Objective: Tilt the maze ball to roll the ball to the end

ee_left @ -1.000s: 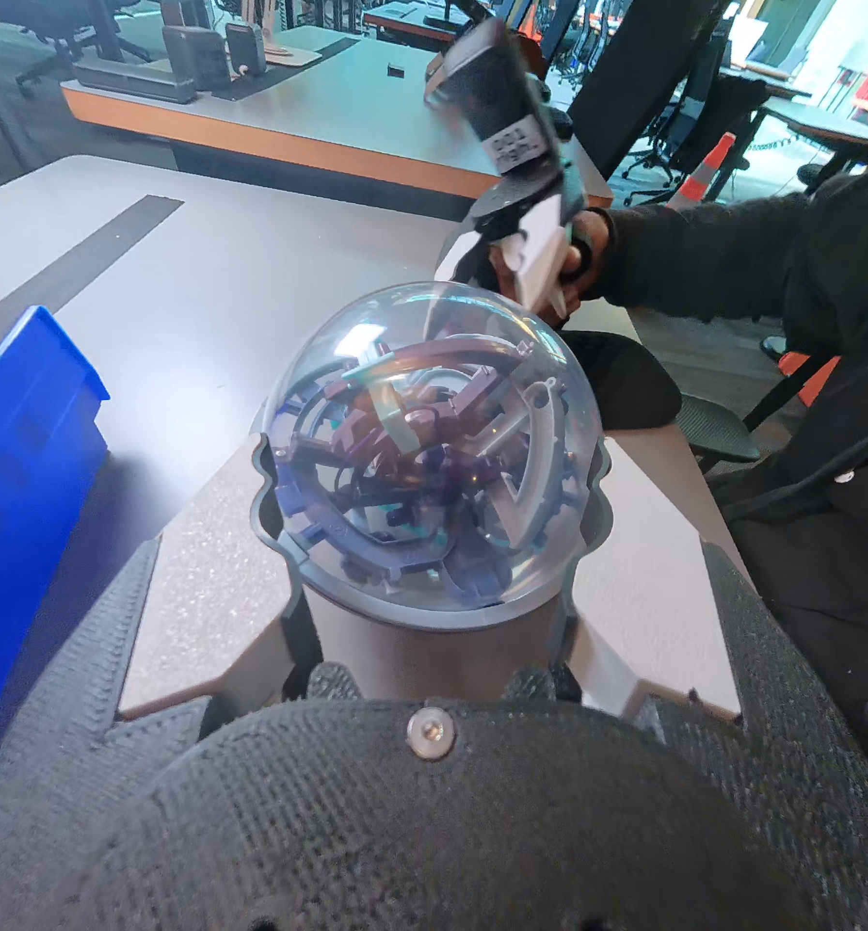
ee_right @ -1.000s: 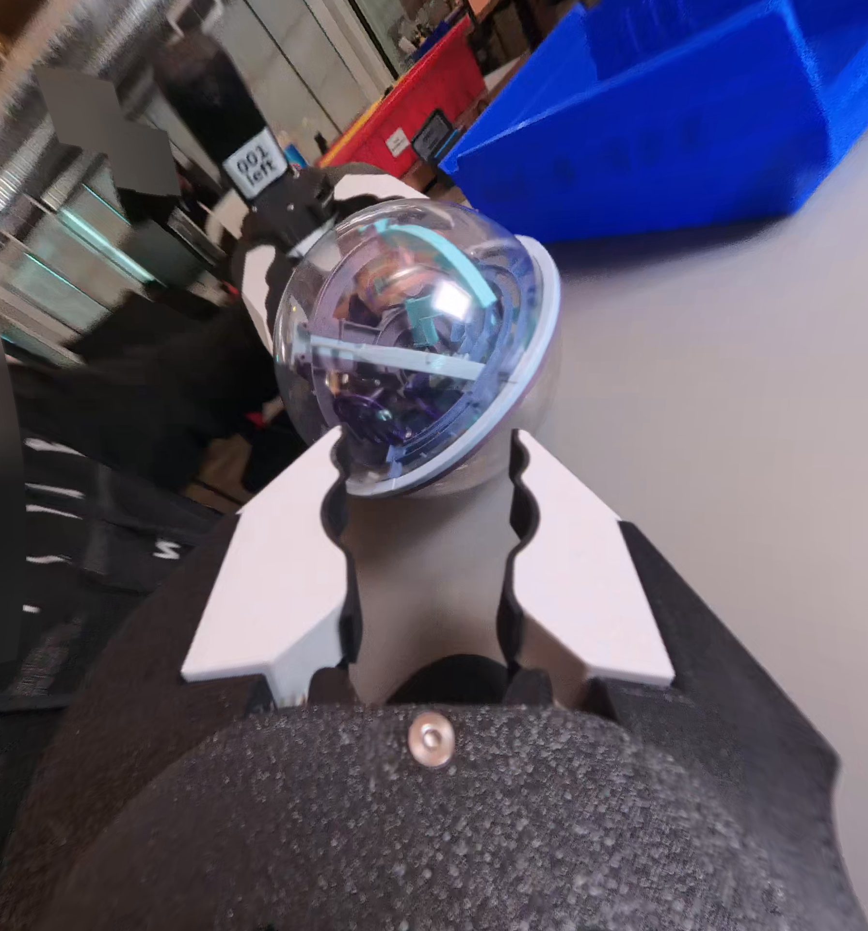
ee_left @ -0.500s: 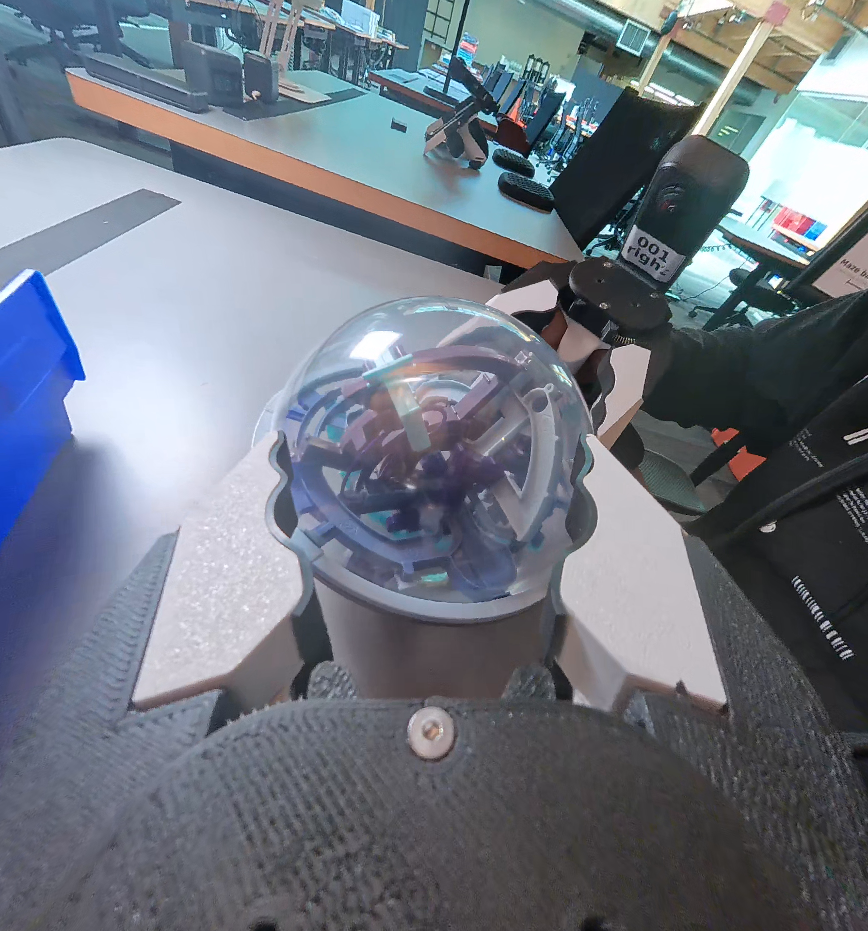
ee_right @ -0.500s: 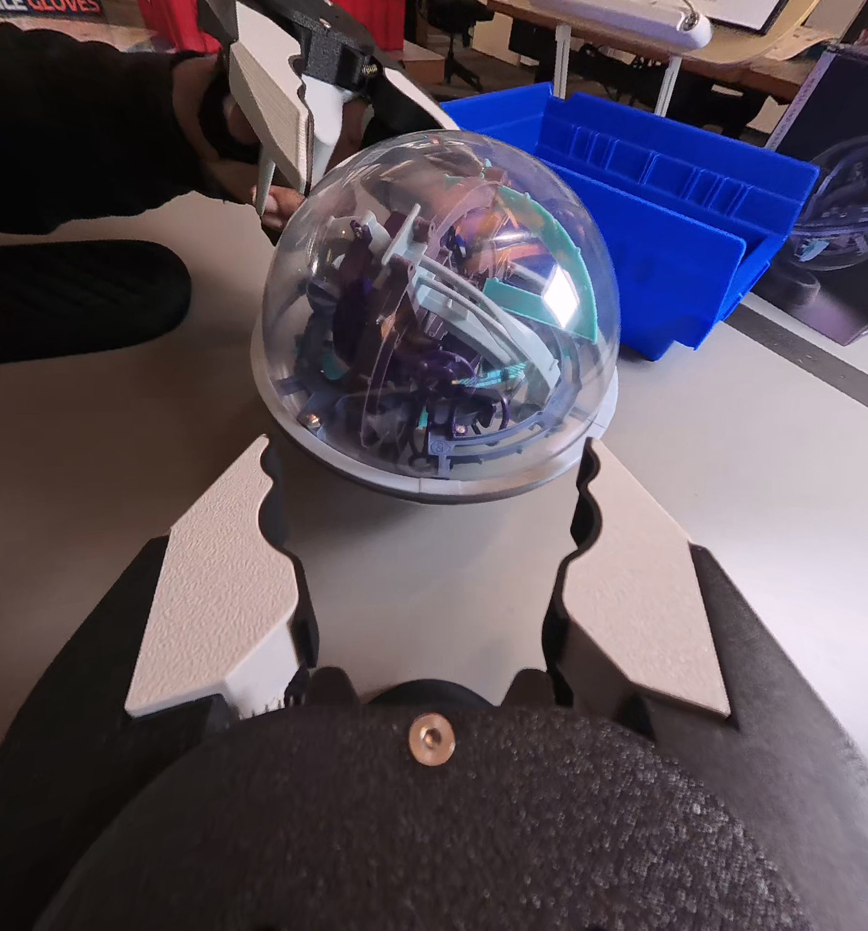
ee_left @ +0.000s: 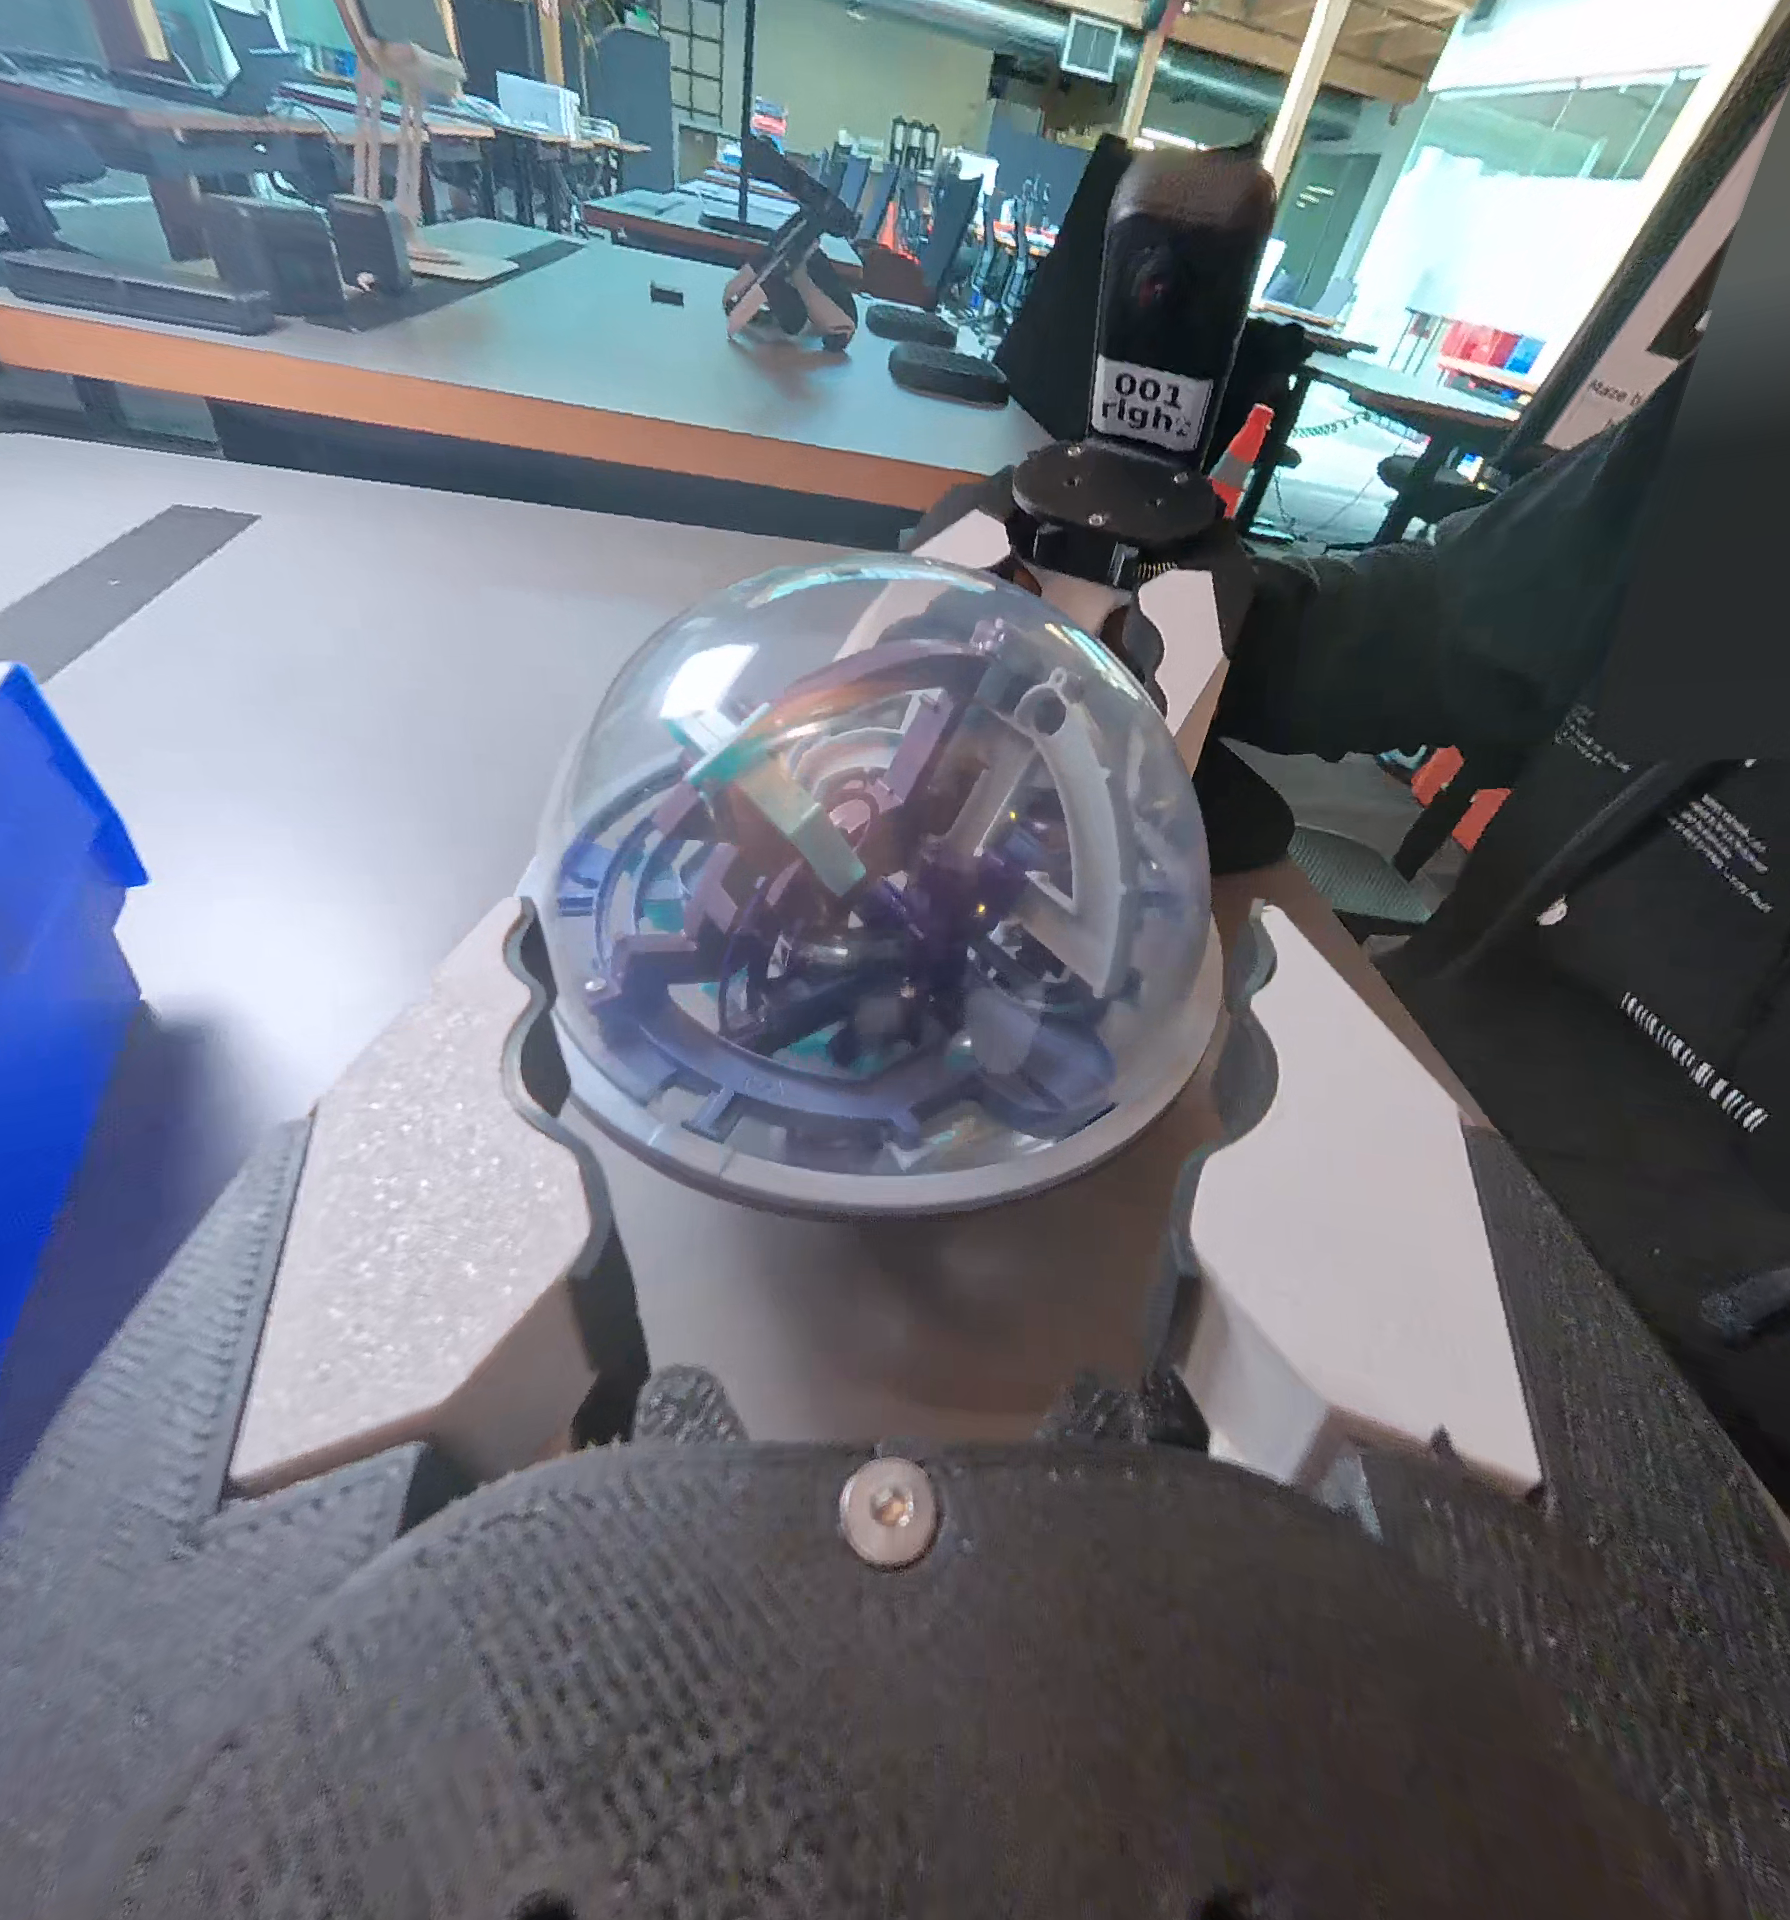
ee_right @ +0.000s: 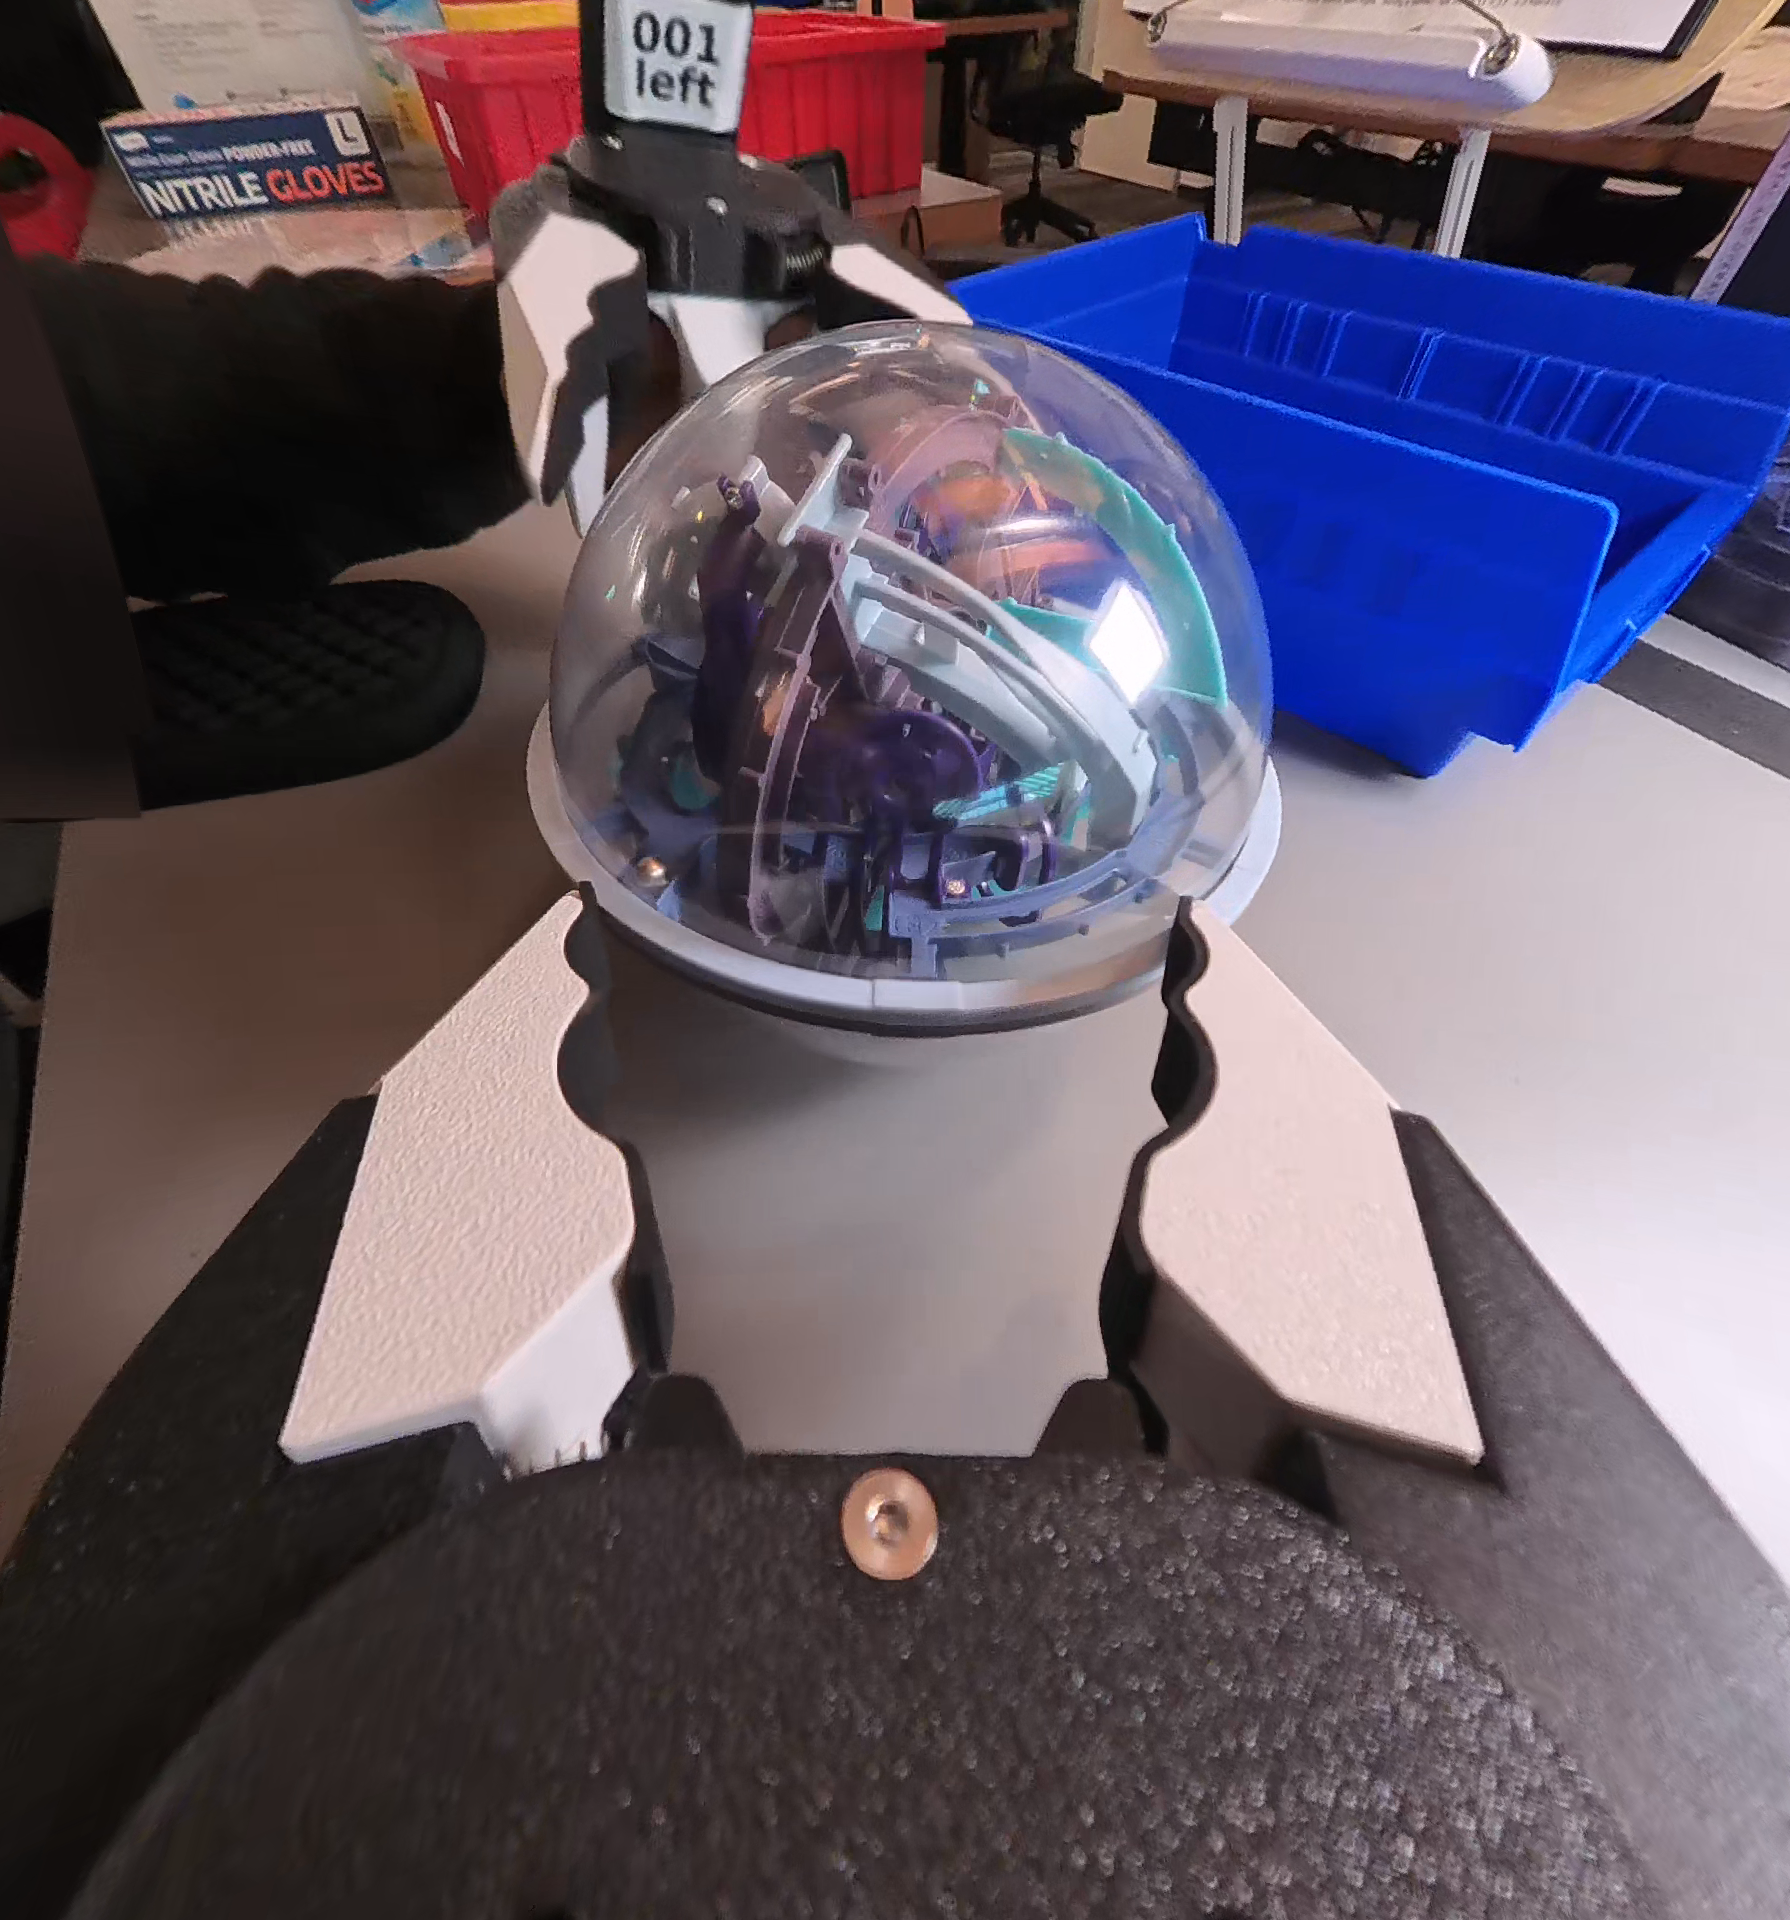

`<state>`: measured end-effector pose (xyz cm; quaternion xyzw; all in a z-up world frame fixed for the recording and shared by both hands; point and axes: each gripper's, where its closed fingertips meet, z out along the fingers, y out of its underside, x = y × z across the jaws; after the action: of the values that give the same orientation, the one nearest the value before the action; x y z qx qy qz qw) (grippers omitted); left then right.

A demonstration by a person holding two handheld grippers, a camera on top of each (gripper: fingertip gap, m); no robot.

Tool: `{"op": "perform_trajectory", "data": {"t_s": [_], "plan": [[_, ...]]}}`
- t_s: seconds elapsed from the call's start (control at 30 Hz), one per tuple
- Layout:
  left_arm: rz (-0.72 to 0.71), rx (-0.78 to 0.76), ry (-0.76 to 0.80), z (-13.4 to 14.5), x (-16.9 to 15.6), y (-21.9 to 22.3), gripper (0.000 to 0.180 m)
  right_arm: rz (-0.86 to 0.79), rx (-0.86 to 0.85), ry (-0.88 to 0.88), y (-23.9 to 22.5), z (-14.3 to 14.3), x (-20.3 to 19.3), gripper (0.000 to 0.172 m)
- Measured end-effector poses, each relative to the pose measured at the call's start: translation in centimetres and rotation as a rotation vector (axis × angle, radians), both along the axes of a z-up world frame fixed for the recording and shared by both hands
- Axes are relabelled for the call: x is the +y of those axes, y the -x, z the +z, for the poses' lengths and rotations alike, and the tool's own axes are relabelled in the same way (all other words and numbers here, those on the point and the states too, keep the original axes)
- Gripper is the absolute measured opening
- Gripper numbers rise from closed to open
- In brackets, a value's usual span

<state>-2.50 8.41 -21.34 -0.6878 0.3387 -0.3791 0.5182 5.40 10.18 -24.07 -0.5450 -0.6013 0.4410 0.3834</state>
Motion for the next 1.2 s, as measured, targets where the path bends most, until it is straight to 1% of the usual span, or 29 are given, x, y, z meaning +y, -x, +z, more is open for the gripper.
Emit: {"op": "perform_trajectory", "data": {"t_s": [0.03,0.13,0.37,0.63,0.83,1.2], "plan": [[-0.011,-0.001,0.003,-0.3,0.1,-0.3,0.125,0.002,0.004,0.004,0.1,0.1,0.0,0.104],[0.016,0.004,-0.016,-0.7,0.8,-0.6,0.126,0.001,0.006,0.012,0.2,0.1,0.1,0.105],[0.025,-0.017,-0.036,-0.5,0.7,-0.7,0.125,0.001,0.013,0.011,0.1,-0.1,0.0,0.106],[0.043,-0.002,-0.118,-0.2,0.0,-1.1,0.125,0.015,0.023,-0.035,0.0,-0.6,-0.5,0.107],[0.047,-0.037,-0.095,-0.3,0.0,-0.9,0.124,0.019,0.046,-0.014,0.2,-0.3,-0.5,0.107],[0.051,0.000,-0.183,-0.3,-1.4,-1.1,0.123,0.042,0.061,-0.117,0.0,-0.4,-1.5,0.108]]}}
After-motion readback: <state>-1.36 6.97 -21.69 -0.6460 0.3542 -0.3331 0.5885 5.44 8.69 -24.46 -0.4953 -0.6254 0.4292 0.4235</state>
